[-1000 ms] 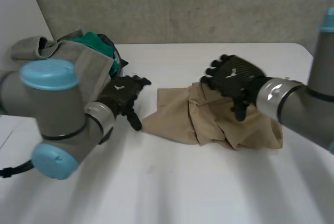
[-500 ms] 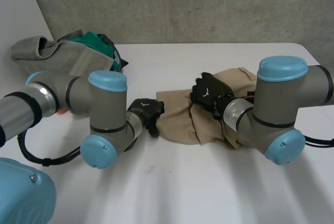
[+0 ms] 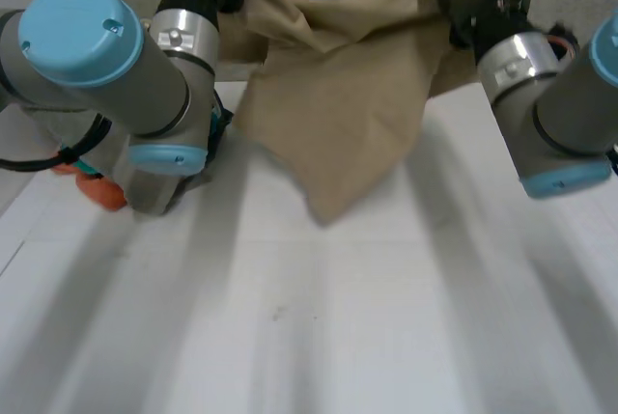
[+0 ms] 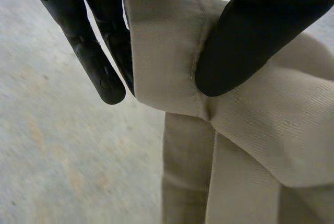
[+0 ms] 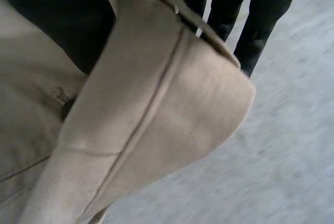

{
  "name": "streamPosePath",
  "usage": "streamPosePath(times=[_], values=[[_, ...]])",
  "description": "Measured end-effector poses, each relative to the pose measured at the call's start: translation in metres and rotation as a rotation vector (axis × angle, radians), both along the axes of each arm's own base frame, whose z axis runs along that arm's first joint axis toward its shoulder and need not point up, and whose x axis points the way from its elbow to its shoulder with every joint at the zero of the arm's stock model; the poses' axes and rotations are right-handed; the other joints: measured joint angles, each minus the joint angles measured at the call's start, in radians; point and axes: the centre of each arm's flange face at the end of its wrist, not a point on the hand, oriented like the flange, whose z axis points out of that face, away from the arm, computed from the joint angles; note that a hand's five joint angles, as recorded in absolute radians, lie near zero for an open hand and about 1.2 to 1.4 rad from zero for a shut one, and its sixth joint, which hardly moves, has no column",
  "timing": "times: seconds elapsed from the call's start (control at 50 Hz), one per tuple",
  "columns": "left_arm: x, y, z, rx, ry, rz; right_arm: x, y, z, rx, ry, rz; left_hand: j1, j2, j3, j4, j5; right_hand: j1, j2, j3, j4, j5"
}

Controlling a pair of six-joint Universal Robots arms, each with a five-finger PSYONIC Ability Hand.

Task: Fold the laundry.

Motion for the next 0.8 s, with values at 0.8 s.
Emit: streamPosePath(times=[0.8], values=[[0.062,0.160,-0.139,0.691,-0.699,-0.123,-0.113,0.116,-0.061,1.035,0.321,-0.005,-0.861,-0.915,-0.914,-0.924,-0.899,-0.877,-0.971,-0.981,-0.989,-0.908]])
